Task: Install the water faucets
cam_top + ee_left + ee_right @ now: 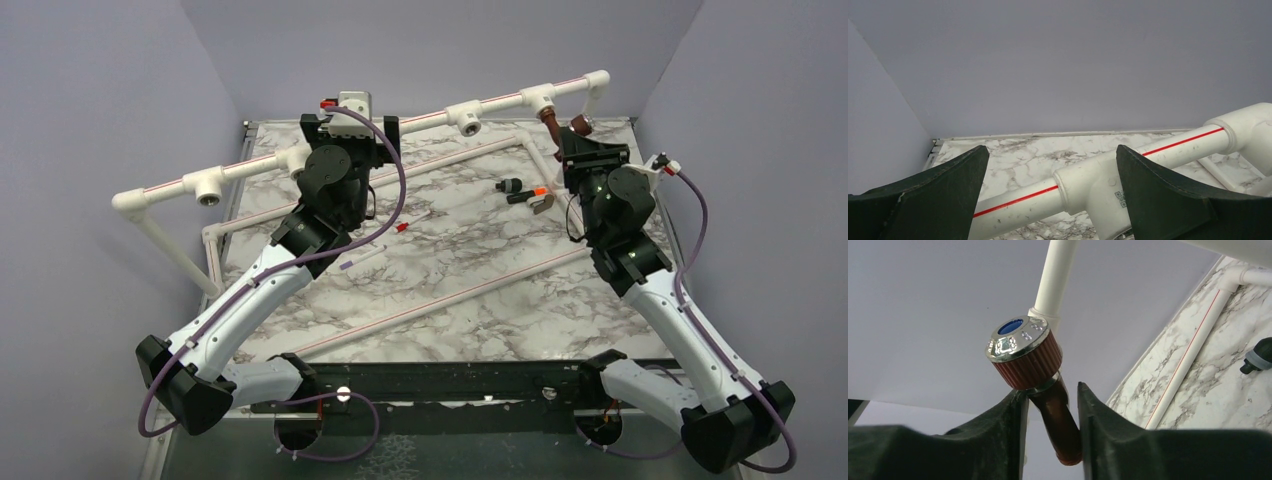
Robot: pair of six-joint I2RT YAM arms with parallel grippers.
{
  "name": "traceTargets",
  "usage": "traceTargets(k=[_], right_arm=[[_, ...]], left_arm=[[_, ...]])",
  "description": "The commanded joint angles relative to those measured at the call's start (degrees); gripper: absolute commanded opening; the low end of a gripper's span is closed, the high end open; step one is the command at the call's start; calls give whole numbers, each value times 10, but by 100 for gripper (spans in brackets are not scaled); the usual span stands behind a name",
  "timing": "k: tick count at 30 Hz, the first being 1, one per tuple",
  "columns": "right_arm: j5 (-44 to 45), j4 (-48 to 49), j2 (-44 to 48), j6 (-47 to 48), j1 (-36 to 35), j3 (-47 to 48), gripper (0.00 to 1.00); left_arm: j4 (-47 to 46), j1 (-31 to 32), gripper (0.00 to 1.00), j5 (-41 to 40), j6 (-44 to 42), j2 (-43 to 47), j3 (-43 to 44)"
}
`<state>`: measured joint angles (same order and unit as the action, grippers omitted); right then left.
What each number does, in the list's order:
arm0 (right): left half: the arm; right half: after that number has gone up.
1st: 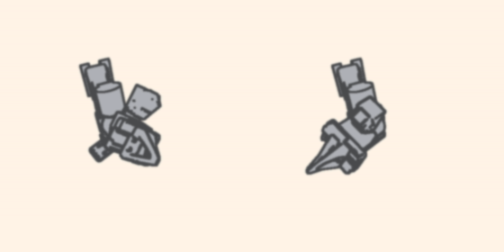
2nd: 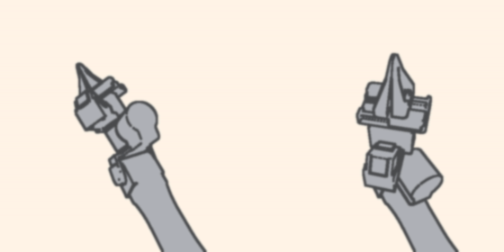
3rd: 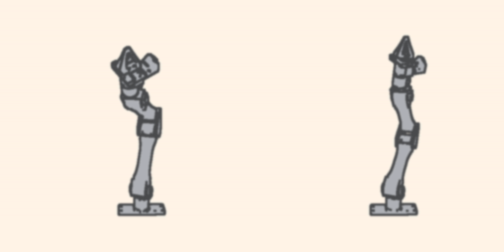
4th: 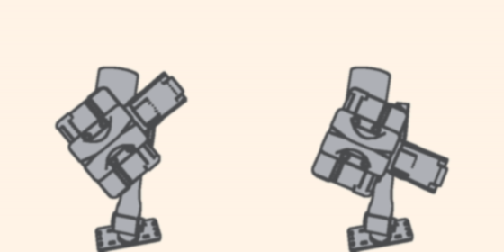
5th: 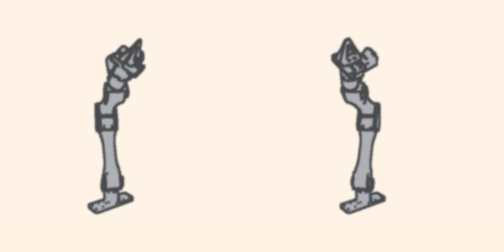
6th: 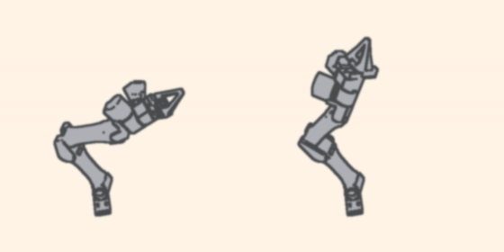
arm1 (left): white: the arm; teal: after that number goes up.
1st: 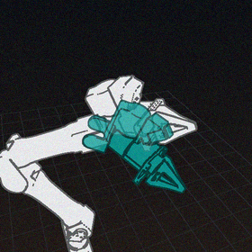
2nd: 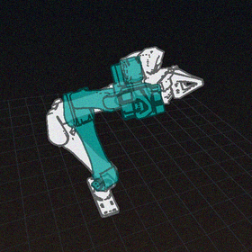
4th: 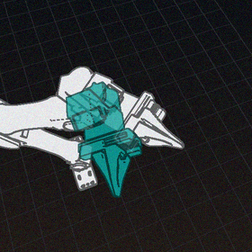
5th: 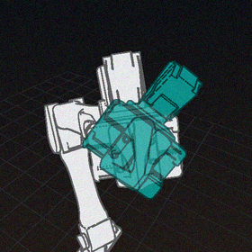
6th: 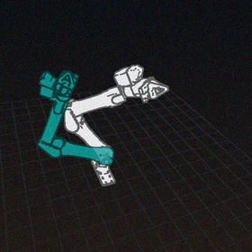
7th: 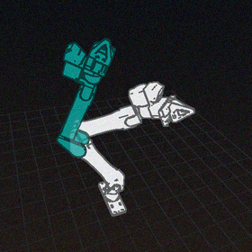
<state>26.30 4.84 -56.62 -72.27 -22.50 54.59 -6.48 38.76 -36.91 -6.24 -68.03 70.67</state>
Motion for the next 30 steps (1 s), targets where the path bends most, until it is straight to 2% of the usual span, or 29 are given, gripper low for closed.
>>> traceTargets(k=[1, 4, 9, 15, 20, 24, 30], right_arm=[[13, -34, 16, -65, -21, 14, 46], [28, -34, 30, -36, -21, 5, 63], [45, -74, 54, -5, -21, 6, 75], [57, -143, 80, 84, -22, 23, 76], [65, -181, 88, 212, -21, 44, 76], [48, -172, 90, 354, -22, 52, 76], [-60, -95, 100, 615, -21, 33, 76]], left_arm=[[77, 0, 99, 5, -12, -20, -23], [77, -1, 99, 4, -12, -21, -23], [77, -1, 99, 4, -13, -25, -23], [77, 0, 99, 3, -13, -26, -23], [77, -1, 99, 5, -12, -25, -22], [77, -1, 99, 4, -12, -24, -23], [76, 0, 99, 5, -12, -23, -22]])
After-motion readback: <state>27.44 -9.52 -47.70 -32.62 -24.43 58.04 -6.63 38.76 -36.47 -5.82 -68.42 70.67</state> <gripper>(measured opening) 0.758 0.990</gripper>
